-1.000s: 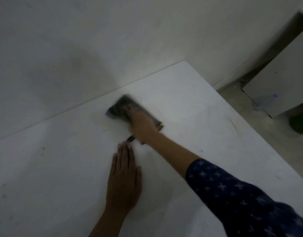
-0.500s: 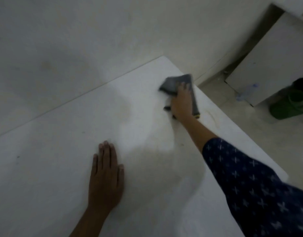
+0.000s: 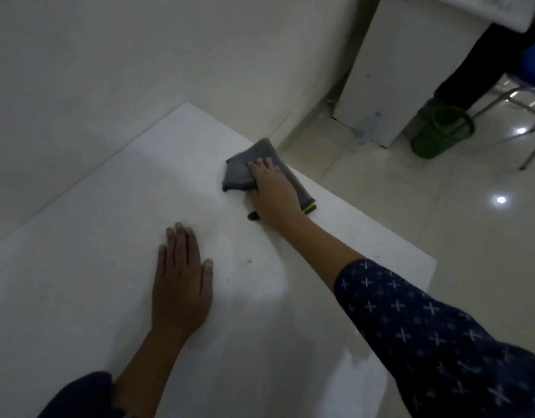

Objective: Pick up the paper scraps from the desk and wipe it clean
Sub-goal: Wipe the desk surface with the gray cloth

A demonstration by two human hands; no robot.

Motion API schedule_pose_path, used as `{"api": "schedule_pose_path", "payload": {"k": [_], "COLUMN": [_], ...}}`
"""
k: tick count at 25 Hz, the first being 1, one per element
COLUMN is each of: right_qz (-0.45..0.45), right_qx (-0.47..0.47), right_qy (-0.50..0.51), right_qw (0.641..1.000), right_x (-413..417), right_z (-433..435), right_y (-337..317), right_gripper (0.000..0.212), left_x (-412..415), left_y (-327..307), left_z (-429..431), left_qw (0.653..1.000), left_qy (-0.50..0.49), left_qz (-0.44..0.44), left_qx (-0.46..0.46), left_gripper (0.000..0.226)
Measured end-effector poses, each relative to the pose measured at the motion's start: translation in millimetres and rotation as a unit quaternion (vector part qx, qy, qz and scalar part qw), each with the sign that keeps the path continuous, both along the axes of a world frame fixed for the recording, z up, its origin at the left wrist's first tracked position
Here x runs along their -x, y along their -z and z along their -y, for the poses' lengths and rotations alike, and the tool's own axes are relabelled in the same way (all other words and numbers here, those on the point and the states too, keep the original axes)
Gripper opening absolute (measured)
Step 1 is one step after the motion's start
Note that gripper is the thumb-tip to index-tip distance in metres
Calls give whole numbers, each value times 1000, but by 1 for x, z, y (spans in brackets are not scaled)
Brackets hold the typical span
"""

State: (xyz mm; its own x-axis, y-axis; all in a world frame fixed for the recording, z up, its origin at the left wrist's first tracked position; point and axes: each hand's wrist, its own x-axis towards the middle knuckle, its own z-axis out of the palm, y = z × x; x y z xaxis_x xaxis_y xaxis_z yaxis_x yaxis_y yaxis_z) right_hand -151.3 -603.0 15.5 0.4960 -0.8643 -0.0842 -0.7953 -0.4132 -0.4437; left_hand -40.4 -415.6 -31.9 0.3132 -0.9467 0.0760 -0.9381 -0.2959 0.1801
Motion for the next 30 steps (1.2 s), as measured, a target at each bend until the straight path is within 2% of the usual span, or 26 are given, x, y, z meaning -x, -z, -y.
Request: {"api": "schedule_pose_path", "payload": {"k": [3, 5, 7, 11, 13, 15, 17, 19, 23, 26, 28, 30], "right_qz": [29, 80, 116, 66, 53, 71, 72, 65, 84, 86, 97, 103], "right_qx": [-22, -17, -18, 2, 16, 15, -30, -53, -16, -32, -15, -46], "right_qy": [-103, -128, -69, 84, 94, -3, -156, -203, -5, 141, 136, 14], "right_qw": [994, 988, 991, 994, 994, 997, 985, 976, 996, 986, 986, 994], "right_x": [9, 25, 30, 34, 37, 37, 39, 48, 61, 76, 82, 78], "right_z": [-61, -88, -61, 27, 29, -11, -69, -88, -14, 42, 28, -28], "right_y": [1, 12, 18, 16, 3, -11, -8, 6, 16, 6, -5, -10], "right_gripper": [62, 59, 57, 54, 53, 55, 59, 61, 55, 50, 53, 61], "left_x": [-3, -1, -2, -2, -2, -3, -4, -2, -2, -2, -2, -4], "left_y": [0, -2, -1, -3, -1, 0, 1, 0, 0, -1, -2, -1], "left_z": [-1, -1, 0, 1, 1, 1, 2, 0, 2, 2, 1, 2], "left_qw": [1000, 1000, 1000, 1000, 1000, 1000, 1000, 1000, 1000, 1000, 1000, 999], "left_qy": [1, 6, 8, 3, 1, 6, 6, 6, -1, -4, 0, 4], "left_qz": [-4, 0, 3, 0, 1, -1, 9, 8, 1, -2, -4, -1], "left_qx": [9, 7, 5, 13, 14, 18, 14, 8, 13, 22, 25, 33], "left_gripper": [64, 64, 64, 63, 63, 63, 63, 63, 63, 62, 62, 61]}}
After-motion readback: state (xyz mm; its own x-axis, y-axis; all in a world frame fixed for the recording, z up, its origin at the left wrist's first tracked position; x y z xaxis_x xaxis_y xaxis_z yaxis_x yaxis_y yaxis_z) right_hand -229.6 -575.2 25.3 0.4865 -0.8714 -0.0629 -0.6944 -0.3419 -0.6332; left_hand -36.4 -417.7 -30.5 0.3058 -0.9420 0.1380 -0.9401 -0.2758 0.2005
